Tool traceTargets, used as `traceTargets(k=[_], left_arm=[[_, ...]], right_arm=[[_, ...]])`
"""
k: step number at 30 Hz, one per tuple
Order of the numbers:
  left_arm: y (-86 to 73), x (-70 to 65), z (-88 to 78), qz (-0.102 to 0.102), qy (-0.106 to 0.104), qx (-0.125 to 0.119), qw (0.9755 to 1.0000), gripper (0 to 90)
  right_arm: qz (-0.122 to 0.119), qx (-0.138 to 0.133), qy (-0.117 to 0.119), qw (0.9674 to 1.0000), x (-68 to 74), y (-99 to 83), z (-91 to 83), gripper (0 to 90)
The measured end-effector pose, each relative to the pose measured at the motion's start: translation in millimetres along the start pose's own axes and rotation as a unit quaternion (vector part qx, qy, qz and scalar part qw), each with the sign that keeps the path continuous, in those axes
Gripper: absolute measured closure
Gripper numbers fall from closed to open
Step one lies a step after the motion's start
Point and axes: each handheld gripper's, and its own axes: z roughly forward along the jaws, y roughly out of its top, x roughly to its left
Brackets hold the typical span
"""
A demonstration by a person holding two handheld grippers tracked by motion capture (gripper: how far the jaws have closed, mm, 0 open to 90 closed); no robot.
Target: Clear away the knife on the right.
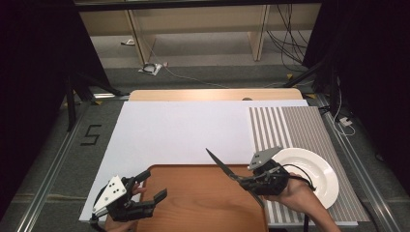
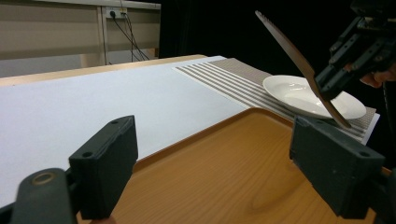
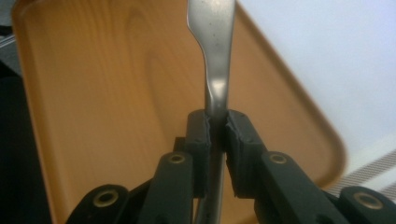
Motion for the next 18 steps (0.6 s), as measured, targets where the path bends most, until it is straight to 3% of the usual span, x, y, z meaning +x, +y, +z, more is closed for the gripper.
traceTargets(k=[11, 18], left_arm=[[0.4, 0.5, -1.4, 0.001, 0.006, -0.006, 1.0000, 15.4], [0.6, 0.5, -1.9, 0.000, 0.010, -0.009, 0.9999, 15.4]], right_arm=[[-0.011, 0.032, 0.037, 0.9988, 24.2, -2.9, 18.3, 80.6], [-0.016, 0.050, 0.051, 0.9973, 31.5, -6.3, 29.8, 80.7]])
